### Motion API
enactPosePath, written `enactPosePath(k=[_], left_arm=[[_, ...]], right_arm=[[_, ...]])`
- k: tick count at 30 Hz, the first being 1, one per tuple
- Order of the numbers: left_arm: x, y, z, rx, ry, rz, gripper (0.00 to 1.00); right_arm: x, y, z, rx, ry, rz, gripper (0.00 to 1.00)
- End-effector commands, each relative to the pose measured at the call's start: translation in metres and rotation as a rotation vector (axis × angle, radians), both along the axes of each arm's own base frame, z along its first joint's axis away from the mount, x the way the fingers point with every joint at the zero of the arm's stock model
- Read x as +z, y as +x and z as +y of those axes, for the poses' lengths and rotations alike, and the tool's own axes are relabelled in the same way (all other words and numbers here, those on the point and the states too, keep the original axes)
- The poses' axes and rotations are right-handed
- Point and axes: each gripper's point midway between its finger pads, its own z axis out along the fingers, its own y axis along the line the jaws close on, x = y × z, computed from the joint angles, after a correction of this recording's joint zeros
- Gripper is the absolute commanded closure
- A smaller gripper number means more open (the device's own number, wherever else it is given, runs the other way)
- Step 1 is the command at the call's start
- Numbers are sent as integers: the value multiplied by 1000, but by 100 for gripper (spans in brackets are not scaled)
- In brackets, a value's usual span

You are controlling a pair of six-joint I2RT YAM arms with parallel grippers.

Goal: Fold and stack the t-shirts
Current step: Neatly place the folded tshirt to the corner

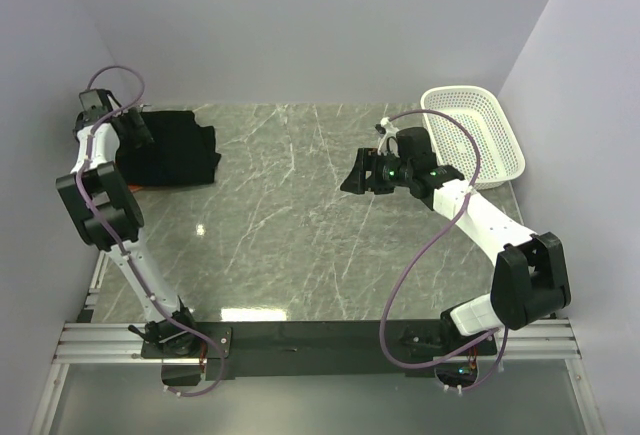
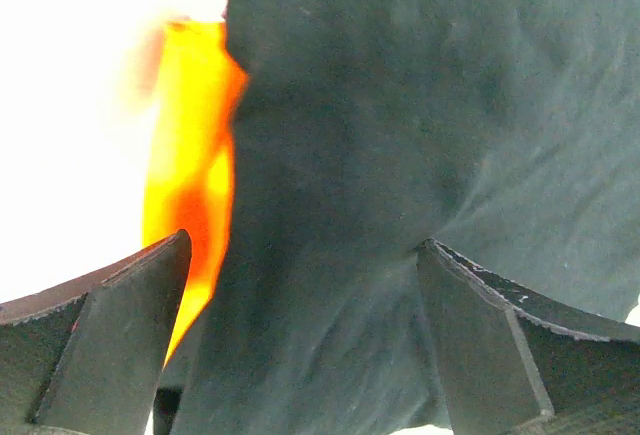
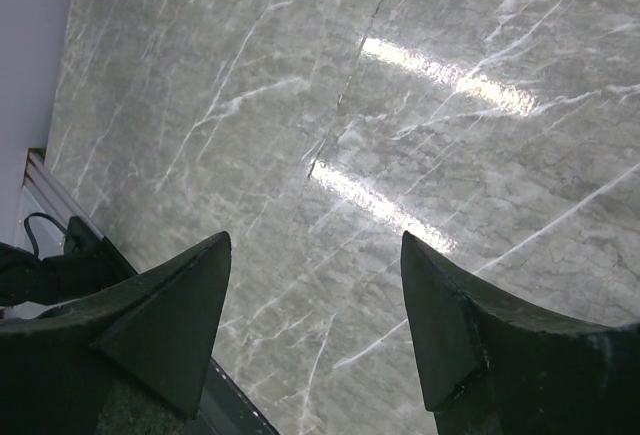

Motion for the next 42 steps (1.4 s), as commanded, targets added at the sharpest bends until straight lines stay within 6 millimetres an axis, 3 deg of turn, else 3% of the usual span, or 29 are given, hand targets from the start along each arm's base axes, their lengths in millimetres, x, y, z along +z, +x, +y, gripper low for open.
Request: enactPosePath(k=[1, 4, 7, 9, 10, 14, 15, 17, 18, 20, 21, 22, 23, 30, 33, 36, 42], left_arm=[[90, 6, 11, 89, 95, -202, 1], [122, 2, -4, 94, 153, -257, 1], [180, -12, -29, 110, 219, -348, 0], [195, -18, -46, 119, 214, -385, 1], [215, -27, -54, 119, 206, -434, 1], [235, -48, -98, 96, 164, -518, 1], [236, -49, -126, 55, 145, -531, 1], [235, -62, -155, 32, 119, -561, 1], [231, -65, -188, -32, 85, -572, 1], [219, -80, -217, -78, 34, -597, 1], [194, -87, -245, -126, -5, -570, 1], [195, -96, -257, -144, -26, -593, 1], [179, -103, -285, -200, -68, -588, 1], [143, -146, -377, -412, -170, -563, 1], [129, -158, -399, -472, -171, -541, 1], [119, -165, -407, -493, -174, -530, 1], [119, -173, -401, -505, -165, -539, 1]], right_arm=[[2, 1, -1, 9, 2, -28, 25], [5, 1, -2, 4, 1, -36, 25], [7, 1, -3, 0, -2, -42, 25], [9, 0, -4, 0, -3, -49, 24], [9, 0, -5, -4, -8, -52, 24], [15, -2, -10, -24, -19, -73, 24], [15, -3, -11, -29, -22, -74, 24], [19, -1, -15, -49, -31, -90, 24], [20, -2, -17, -58, -34, -94, 24], [22, 0, -22, -87, -46, -110, 24], [20, 2, -26, -108, -63, -113, 24], [20, 3, -30, -126, -74, -117, 24], [17, 4, -35, -149, -89, -118, 24], [13, 5, -59, -253, -110, -144, 23], [13, 4, -70, -309, -122, -172, 23], [12, 2, -81, -356, -142, -177, 23], [21, -6, -90, -414, -119, -218, 23]])
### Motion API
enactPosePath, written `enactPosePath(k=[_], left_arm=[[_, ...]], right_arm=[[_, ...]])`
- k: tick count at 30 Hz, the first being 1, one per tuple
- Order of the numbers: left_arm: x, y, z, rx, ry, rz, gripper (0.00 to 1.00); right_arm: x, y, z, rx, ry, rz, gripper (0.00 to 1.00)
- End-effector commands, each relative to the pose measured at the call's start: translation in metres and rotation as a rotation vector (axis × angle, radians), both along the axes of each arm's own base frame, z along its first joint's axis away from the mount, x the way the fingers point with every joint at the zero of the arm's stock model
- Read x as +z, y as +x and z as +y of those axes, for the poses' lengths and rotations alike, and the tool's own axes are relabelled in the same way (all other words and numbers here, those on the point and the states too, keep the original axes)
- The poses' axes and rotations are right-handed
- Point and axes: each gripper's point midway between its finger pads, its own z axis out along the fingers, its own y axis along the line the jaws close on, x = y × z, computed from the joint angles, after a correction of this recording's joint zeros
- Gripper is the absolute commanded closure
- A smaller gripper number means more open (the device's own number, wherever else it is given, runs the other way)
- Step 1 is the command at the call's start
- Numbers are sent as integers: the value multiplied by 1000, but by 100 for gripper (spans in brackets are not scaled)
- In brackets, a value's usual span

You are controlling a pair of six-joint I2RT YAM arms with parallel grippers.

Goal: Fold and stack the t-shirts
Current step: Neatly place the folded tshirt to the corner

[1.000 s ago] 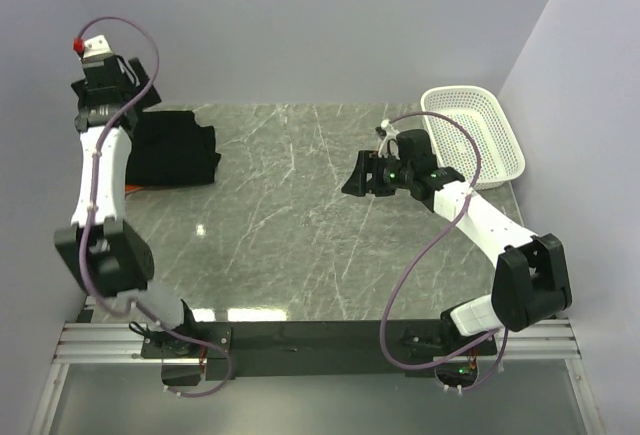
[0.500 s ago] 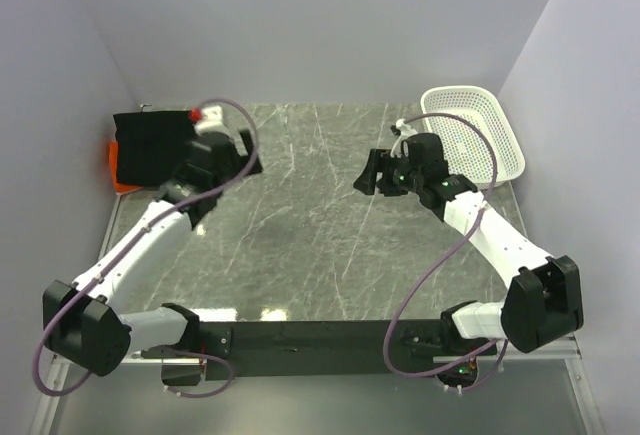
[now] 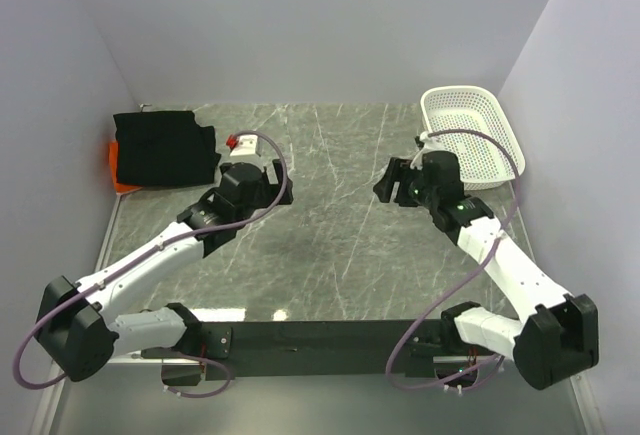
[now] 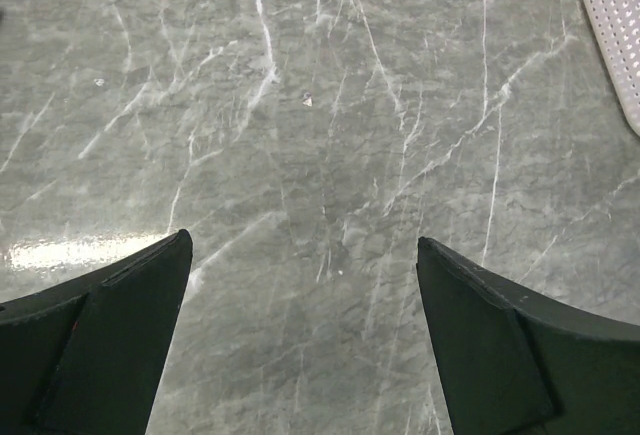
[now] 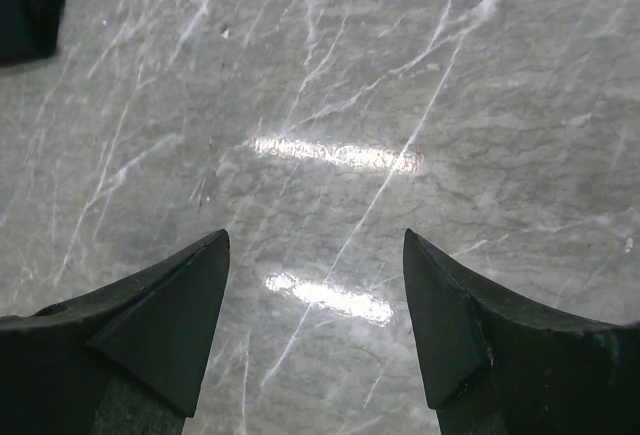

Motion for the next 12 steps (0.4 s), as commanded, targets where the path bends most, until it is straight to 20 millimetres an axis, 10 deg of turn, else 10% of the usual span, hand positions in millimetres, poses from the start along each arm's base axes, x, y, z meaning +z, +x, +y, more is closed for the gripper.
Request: enactPosePath(k=[1, 12], left_arm=[[29, 0, 5, 26, -53, -88, 1], [38, -8, 25, 76, -31, -110, 1]], right_arm=[[21, 4, -10, -64, 22, -95, 23], [15, -3, -15, -64, -7, -88, 24]])
